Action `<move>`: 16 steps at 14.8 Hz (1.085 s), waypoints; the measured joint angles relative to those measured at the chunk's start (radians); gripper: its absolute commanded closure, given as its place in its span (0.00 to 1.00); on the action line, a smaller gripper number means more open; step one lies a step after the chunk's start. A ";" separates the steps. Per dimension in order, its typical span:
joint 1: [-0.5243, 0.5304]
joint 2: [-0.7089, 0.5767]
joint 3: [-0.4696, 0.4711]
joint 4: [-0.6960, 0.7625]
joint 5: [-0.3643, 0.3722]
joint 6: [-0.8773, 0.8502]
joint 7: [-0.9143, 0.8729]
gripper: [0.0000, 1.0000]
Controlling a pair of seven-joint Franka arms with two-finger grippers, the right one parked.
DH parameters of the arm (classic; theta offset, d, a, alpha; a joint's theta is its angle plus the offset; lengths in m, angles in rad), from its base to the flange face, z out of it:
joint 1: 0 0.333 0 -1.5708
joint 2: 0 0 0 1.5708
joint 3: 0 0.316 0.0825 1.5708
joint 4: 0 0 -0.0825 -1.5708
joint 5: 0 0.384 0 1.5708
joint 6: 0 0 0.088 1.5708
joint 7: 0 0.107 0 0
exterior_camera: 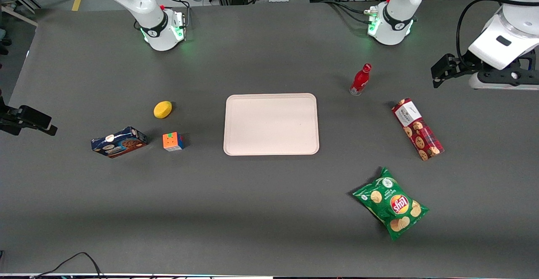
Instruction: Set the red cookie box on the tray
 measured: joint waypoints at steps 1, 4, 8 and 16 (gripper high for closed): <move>0.000 0.000 0.000 0.001 0.000 -0.001 0.000 0.00; 0.000 0.000 0.000 0.006 0.000 -0.020 0.000 0.00; 0.000 0.007 0.000 0.006 0.000 -0.026 0.001 0.00; -0.001 0.027 -0.002 0.007 -0.006 -0.106 -0.319 0.00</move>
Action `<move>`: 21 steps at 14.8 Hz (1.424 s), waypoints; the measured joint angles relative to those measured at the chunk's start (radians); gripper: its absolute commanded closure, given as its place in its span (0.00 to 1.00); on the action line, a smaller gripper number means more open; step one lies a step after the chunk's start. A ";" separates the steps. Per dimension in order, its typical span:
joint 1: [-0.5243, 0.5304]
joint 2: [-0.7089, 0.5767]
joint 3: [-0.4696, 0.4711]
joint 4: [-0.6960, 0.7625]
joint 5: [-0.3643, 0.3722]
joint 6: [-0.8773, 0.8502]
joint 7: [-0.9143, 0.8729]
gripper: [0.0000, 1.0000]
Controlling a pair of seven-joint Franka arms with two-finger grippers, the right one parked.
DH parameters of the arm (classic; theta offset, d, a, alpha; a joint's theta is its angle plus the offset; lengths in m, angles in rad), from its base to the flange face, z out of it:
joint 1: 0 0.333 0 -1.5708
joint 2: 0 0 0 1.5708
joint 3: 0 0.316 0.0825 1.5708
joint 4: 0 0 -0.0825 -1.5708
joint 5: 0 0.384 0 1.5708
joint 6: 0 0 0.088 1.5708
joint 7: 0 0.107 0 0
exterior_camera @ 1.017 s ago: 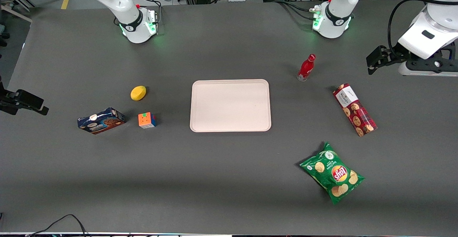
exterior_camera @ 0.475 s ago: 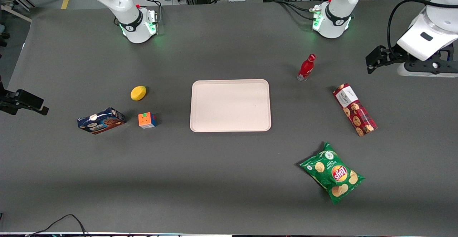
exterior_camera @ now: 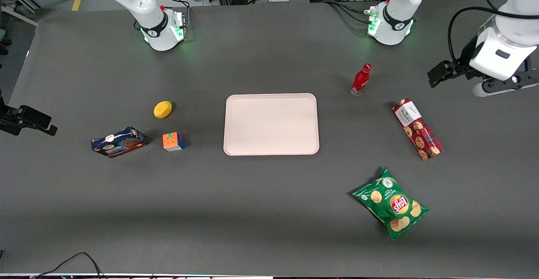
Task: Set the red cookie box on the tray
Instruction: 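Move the open left gripper over the red plaid cookie box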
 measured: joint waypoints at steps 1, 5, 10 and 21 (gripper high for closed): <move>0.000 0.006 0.001 -0.005 -0.004 -0.012 -0.064 0.00; 0.001 0.025 0.032 -0.046 -0.006 -0.016 -0.151 0.00; 0.002 0.027 0.079 -0.147 -0.005 0.074 -0.117 0.00; 0.002 0.068 0.150 -0.550 -0.005 0.594 -0.039 0.00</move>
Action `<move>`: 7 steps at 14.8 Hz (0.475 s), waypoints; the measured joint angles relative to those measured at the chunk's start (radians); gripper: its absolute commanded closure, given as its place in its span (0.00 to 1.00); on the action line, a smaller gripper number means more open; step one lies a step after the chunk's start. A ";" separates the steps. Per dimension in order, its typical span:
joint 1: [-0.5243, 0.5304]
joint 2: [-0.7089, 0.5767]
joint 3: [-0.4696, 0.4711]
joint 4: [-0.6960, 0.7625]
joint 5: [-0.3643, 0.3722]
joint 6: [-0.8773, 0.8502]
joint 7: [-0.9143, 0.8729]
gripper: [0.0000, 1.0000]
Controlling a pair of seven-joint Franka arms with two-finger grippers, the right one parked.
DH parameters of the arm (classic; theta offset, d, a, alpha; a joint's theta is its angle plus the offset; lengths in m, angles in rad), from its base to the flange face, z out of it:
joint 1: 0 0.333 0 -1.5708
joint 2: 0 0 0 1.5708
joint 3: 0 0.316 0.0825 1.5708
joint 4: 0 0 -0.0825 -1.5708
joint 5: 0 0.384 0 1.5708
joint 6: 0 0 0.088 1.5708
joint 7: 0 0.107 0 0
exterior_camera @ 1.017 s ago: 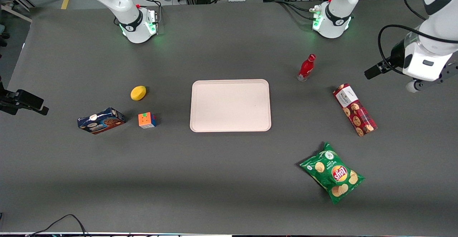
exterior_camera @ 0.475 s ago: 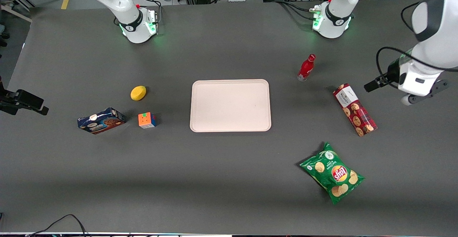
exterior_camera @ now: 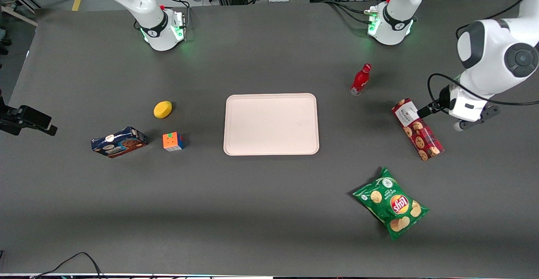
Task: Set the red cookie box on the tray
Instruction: 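Move the open left gripper over the red plaid cookie box, then lower the left gripper and close it on the cookie box end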
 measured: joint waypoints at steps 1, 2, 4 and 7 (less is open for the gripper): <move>0.000 0.015 0.006 -0.011 0.000 0.021 0.001 0.00; 0.000 0.029 0.013 -0.017 0.000 0.041 0.006 0.00; 0.000 0.052 0.023 -0.039 0.000 0.100 0.024 0.00; 0.000 0.085 0.037 -0.089 0.000 0.217 0.047 0.00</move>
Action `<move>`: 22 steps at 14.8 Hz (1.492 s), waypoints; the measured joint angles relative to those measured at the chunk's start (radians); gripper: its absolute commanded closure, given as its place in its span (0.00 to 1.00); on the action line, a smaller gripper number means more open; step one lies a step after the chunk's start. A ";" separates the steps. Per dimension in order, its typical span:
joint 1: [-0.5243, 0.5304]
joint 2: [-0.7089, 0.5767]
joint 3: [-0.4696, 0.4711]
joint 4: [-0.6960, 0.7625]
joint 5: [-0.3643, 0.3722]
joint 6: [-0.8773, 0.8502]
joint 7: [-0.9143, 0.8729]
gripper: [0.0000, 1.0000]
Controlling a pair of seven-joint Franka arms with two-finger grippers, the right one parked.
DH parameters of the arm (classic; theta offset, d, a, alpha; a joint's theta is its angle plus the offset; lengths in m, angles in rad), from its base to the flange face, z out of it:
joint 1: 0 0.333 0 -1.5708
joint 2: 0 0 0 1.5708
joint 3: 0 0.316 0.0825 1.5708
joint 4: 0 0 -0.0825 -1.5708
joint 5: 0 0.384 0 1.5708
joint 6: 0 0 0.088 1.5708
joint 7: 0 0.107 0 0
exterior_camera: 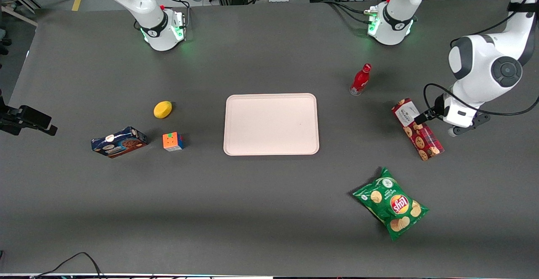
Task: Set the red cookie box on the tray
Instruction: 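Lower the left gripper and close it on the cookie box end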
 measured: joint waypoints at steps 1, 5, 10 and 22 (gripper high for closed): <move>0.000 0.010 0.001 -0.015 0.000 0.038 0.004 0.00; 0.000 0.063 0.002 -0.052 0.000 0.153 0.007 0.00; 0.000 0.150 0.008 -0.065 0.000 0.285 0.034 0.00; 0.000 0.208 0.008 -0.064 0.000 0.340 0.046 1.00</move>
